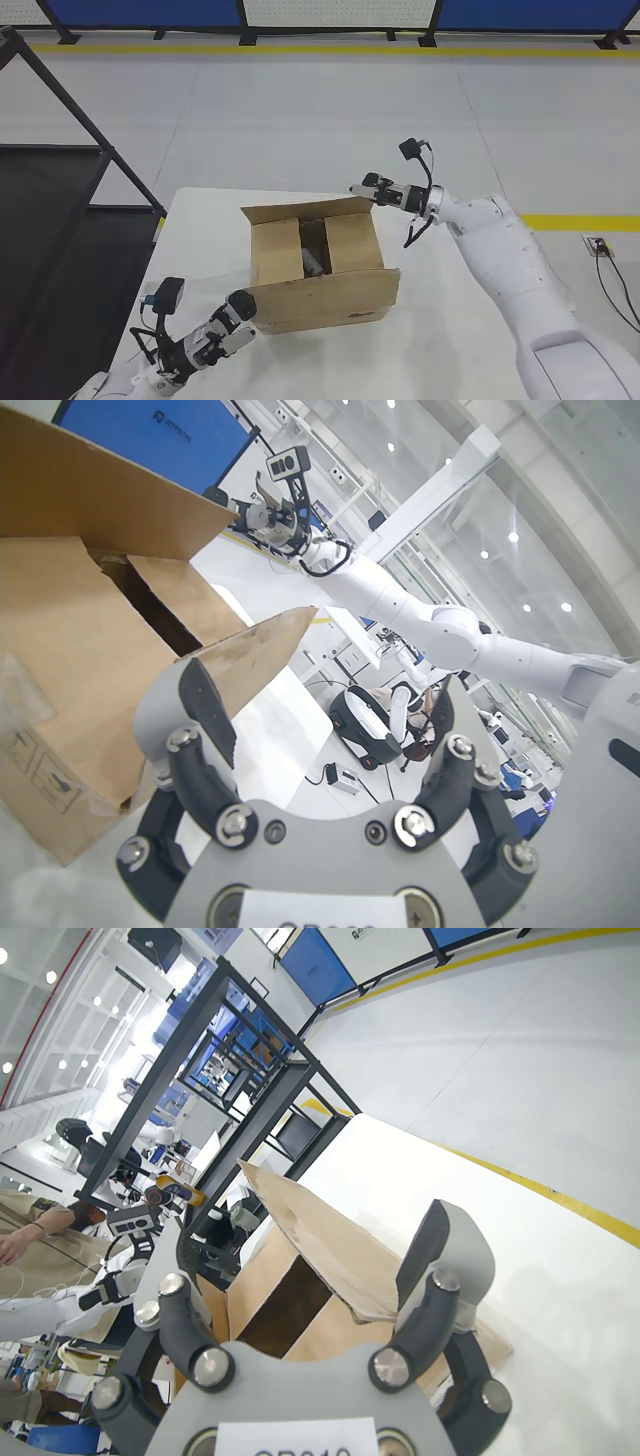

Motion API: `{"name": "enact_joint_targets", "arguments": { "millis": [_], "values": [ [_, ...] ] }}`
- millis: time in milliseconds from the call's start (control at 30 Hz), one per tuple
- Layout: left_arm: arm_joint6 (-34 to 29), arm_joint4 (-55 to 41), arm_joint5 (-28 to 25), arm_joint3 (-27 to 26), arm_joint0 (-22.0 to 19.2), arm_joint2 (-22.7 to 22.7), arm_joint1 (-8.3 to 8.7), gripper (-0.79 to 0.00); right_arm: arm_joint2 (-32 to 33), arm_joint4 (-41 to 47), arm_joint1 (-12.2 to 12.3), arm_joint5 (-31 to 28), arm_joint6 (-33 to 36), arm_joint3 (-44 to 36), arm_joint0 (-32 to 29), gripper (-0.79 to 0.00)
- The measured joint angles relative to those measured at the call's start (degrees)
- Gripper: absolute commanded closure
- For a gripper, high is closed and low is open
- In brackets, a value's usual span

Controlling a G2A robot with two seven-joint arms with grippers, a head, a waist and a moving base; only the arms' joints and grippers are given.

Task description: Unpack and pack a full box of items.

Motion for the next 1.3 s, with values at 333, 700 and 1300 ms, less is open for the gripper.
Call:
{"name": "enact_joint_targets", "arguments": {
  "millis": [333,700,1300],
  "values": [
    [3.52,6.52,6.87,0.82,-4.00,2.82,-1.18,-0.785,0.88,3.98,1.85,10.18,12.07,-8.59,-1.56,-0.785],
    [5.14,9.59,6.32,1.38,-5.46,3.73,-1.95,-0.785,0.78,2.85,2.13,11.84,12.19,-10.19,-1.94,-0.785],
    [3.74,11.38,12.67,4.20,-9.98,7.02,-3.35,-0.785,5.21,11.17,4.79,34.18,19.72,-21.96,-8.52,-0.785]
  ]
}}
